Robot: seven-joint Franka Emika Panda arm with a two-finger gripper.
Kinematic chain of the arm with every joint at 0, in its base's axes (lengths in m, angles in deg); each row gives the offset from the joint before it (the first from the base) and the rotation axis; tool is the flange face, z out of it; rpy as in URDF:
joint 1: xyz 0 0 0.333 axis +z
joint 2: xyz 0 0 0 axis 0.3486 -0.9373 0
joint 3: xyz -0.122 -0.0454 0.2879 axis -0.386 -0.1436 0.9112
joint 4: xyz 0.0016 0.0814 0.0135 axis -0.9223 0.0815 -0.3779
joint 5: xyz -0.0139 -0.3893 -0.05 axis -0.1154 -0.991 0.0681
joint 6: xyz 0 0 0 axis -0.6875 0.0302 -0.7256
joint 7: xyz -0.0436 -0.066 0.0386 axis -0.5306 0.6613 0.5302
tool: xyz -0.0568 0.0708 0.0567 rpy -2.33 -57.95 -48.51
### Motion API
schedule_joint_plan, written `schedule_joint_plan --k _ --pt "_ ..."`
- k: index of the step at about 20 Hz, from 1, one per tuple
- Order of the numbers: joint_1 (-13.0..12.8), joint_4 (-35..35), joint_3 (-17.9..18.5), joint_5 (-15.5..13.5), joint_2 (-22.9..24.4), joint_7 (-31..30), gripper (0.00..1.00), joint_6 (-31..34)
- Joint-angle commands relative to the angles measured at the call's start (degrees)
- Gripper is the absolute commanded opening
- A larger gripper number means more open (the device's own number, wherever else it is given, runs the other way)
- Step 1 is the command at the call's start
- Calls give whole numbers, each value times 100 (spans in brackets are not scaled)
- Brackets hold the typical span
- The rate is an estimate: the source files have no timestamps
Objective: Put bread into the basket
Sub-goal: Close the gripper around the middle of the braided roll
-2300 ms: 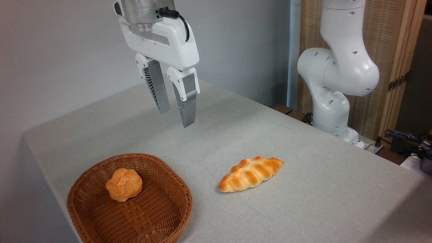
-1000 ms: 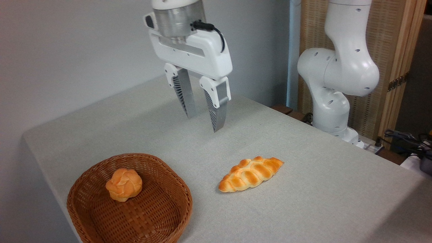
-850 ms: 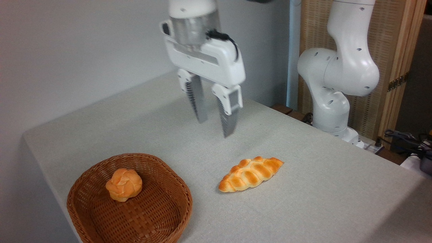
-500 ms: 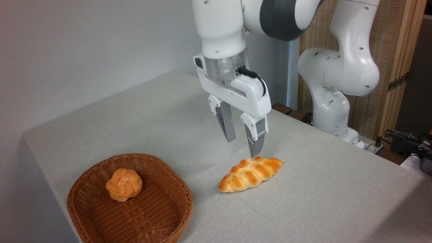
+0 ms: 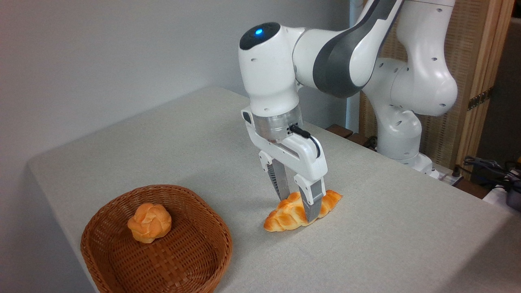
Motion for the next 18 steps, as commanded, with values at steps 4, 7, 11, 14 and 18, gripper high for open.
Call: schedule_joint_plan --k 4,7,11,14,18 --pt "-45 45 38 124 -55 57 50 -96" --pt "-54 45 30 115 -108 48 40 -70" --pt "-54 45 30 115 -117 48 38 -61" --pt "-54 45 30 115 -117 40 38 -61" --pt "-54 36 30 115 -117 31 38 -26"
